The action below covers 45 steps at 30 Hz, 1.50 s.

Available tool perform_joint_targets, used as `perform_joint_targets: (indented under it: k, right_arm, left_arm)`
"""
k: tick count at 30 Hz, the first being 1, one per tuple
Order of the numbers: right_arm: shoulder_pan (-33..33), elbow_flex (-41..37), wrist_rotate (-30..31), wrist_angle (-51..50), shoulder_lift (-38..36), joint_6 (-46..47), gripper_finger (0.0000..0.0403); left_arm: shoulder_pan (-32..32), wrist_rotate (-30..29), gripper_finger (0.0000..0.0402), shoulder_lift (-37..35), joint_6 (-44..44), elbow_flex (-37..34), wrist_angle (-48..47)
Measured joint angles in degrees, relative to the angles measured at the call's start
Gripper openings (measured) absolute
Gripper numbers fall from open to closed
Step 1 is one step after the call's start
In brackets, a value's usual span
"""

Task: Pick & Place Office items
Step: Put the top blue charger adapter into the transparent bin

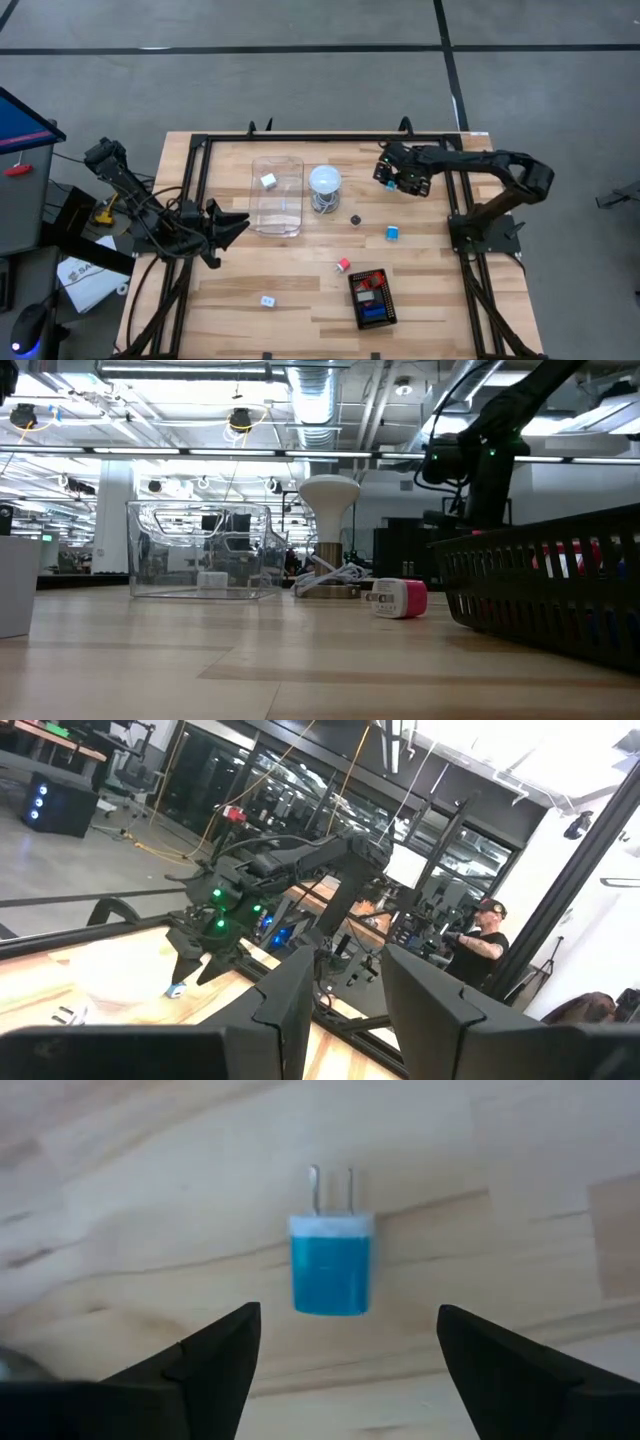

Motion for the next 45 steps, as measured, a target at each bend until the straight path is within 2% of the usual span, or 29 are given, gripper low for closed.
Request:
perform_joint_targets:
  k: [12,18,23,33,38,45]
  right_arm:
    - [-2.15,0.01,0.25,0.76,1.22,1.7,0.0294]
    - [-2.73,0.03,-2.83,2.95,4.3,0.98,0.028]
    - [-1.95,0.24,-3.12,3.48,6.8,1.19,0.0274]
    - [-3.7,0.16,-3.57,3.93,6.96,1.27,0.0269]
    - [-4.66,0.04,-4.09,4.13,7.0,0.89,0.0237]
    - [-4.72,-0.04,-3.16,5.0,7.09,0.47,0.0148]
  left_arm:
    - [0.0,0.02,0.0117,0.0,0.02,0.0,0.46]
    - [0.0,0.0,0.0117,0.01,0.02,0.0,0.44]
    - [0.0,0.01,0.0117,0.0,0.01,0.0,1.17]
    - [0.0,-0.11,0.0117,0.0,0.02,0.0,1.54]
    - [0.0,-0.52,0.0117,0.01,0.02,0.0,1.51]
    - [0.0,-0.65,0.0117,0.0,0.02,0.0,1.51]
